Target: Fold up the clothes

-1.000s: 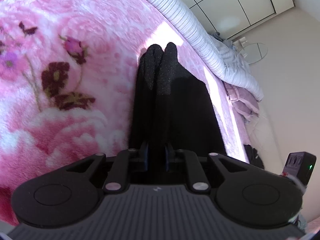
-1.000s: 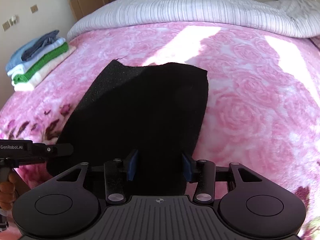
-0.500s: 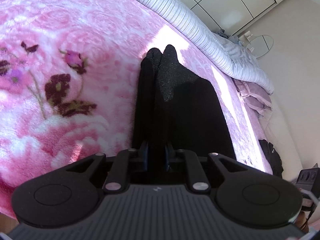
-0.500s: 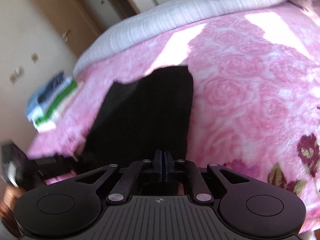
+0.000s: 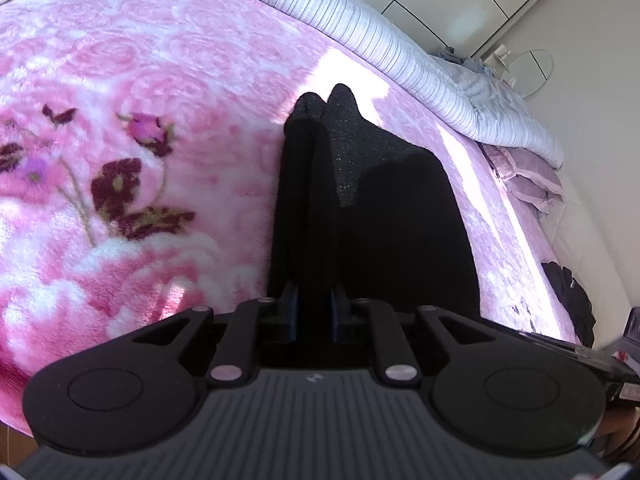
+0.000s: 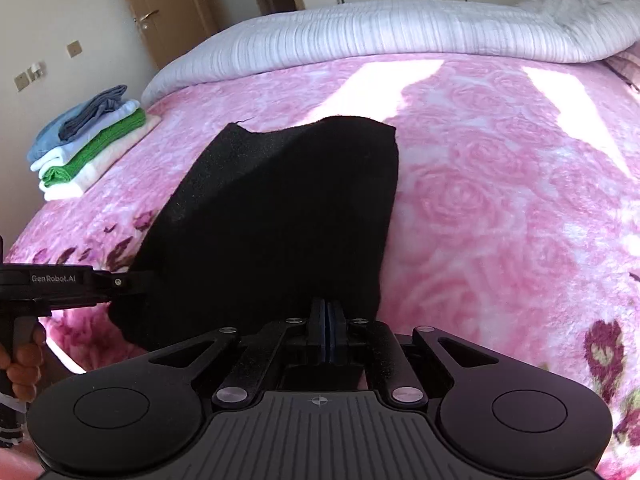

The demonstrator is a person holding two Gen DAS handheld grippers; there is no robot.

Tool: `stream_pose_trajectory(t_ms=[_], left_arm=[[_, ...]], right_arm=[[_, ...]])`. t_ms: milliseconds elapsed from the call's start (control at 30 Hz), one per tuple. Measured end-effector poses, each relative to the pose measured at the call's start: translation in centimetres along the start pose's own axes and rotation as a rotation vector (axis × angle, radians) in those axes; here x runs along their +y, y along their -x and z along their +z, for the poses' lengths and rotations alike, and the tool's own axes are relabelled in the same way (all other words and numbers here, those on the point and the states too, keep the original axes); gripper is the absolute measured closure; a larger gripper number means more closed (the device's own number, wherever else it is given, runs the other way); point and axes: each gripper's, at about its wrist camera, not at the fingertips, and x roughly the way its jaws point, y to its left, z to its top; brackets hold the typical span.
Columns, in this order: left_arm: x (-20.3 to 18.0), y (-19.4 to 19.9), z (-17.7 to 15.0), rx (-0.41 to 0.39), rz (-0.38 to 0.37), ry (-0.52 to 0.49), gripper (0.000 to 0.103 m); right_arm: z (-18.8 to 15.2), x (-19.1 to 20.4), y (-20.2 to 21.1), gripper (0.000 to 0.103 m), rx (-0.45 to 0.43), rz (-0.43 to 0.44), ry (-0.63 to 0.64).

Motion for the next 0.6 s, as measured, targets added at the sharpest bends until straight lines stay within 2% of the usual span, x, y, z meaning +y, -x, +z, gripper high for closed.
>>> stream_pose_trajectory(t_ms=[67, 167, 267, 367, 433, 500, 533, 600], left_arm=[[-0.3, 0.5, 0.3, -0.006, 0.007, 0.009, 0.089], [-1.3, 2.6, 0.5, -0.068, 0.037, 0.004, 0.089], [-2.2, 4.0, 0.9, -0.102, 0.008, -0.016, 0.089], [-3.8, 3.6, 1.2, -0.089, -0.014, -0.086, 0.089], [-4.2, 2.1, 0.8, -0.034, 0.009, -0.113, 0.089], [-4.0, 0.4, -0.2, 0.02, 0.044, -0.124, 0.089], [-3.7, 0.1, -0.8, 0.003, 0.066, -0.121, 0.094], [-3.3, 0.1, -0.8, 0.007, 0.072, -0.094, 0.097]], right_arm=[[0.1, -0.3, 0.3, 0.098, 0.006, 0.01, 0.002], [0.6, -0.7, 1.5, 0.097, -0.018, 0.041, -0.007], [1.2, -1.2, 2.6, 0.097, -0.066, 0.073, -0.059], [1.7, -1.1, 2.5, 0.097, -0.083, 0.083, -0.088], [1.6, -0.7, 1.9, 0.097, -0.071, 0.077, -0.096], [1.1, -0.1, 1.1, 0.098, -0.054, 0.068, -0.07], [0.9, 0.0, 0.9, 0.098, -0.046, 0.069, -0.052], [0.8, 0.1, 0.5, 0.098, -0.023, 0.076, -0.016]])
